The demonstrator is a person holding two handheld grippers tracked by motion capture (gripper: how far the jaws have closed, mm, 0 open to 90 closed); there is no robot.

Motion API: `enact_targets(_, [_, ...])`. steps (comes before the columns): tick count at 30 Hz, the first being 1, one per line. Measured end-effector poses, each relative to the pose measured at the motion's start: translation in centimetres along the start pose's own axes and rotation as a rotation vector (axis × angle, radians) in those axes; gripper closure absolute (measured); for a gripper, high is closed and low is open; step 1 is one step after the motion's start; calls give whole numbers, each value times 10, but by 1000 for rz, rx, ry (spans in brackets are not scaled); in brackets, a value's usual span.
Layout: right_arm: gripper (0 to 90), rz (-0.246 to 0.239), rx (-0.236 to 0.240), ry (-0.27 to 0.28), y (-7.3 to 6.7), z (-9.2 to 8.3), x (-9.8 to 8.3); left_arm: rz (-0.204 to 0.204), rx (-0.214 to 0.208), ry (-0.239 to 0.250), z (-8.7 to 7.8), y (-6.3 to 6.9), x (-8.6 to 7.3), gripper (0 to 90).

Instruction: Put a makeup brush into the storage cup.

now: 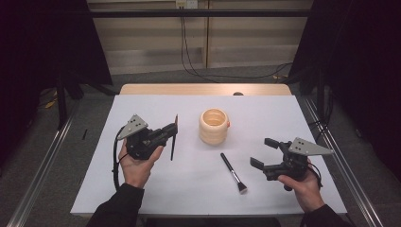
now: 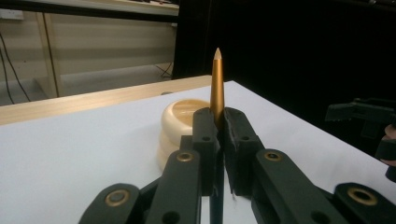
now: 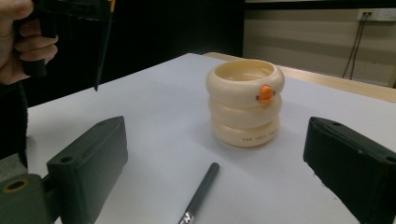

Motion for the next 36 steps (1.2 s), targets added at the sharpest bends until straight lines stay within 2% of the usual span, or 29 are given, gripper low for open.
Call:
enact_targets(1, [66, 3, -5, -4, -2, 3, 2, 0, -8, 4, 0, 2, 0, 842])
enact_targets(2, [76, -9, -3, -5, -3, 5, 3, 10, 2, -2, 0, 4, 1, 842])
enact_targets(3, [84, -15, 10, -6, -5, 7, 4, 16, 0, 1, 1, 6, 2, 842])
enact_targets(4, [83, -23, 13, -3, -7, 10, 6, 9, -9, 10, 2, 9, 3, 842])
enact_targets(10, [121, -42, 90, 2, -13, 29, 15, 21, -37, 21, 10, 20, 10, 842])
enact_targets(11, [121, -42, 100, 2, -14, 33, 16, 16, -45, 33, 12, 22, 10, 842])
enact_targets(13, [137, -32, 124, 3, -15, 39, 18, 31, -52, 27, 14, 25, 11, 842])
enact_targets(15, [153, -44, 130, -13, -16, 43, 19, 25, -56, 26, 17, 28, 11, 842])
enact_targets(16, [146, -45, 129, -20, -17, 46, 20, 39, -58, 21, 18, 28, 11, 842])
enact_targets(18, [145, -47, 137, -25, -18, 49, 21, 30, -72, 23, 20, 30, 10, 842])
enact_targets(20, [117, -36, 167, -21, -19, 54, 22, 27, -76, 22, 22, 32, 11, 842])
enact_targets(21, [118, -39, 170, -21, -20, 56, 23, 23, -75, 20, 23, 33, 11, 842])
enact_targets(23, [112, -45, 171, -25, -21, 59, 24, 41, -71, 15, 24, 35, 13, 842])
enact_targets(24, [117, -44, 175, -21, -21, 62, 24, 29, -80, 16, 25, 36, 14, 842])
enact_targets(27, [163, -44, 193, -10, -21, 68, 28, 43, -98, 22, 26, 38, 14, 842])
enact_targets(29, [197, -49, 203, -12, -22, 72, 30, 37, -108, 25, 28, 42, 14, 842])
enact_targets(36, [321, -34, 258, -6, -25, 91, 35, 40, -111, 22, 30, 47, 11, 842])
Point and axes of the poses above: each handheld gripper's, and its own axes: z roughly forward along the jaws, x roughly out of its top, y roughly to its right, the point moved 1 cm from there along z, roughly forward along the jaws, and after that the axes turned 9 degrees about x, right-handed, at the moved point
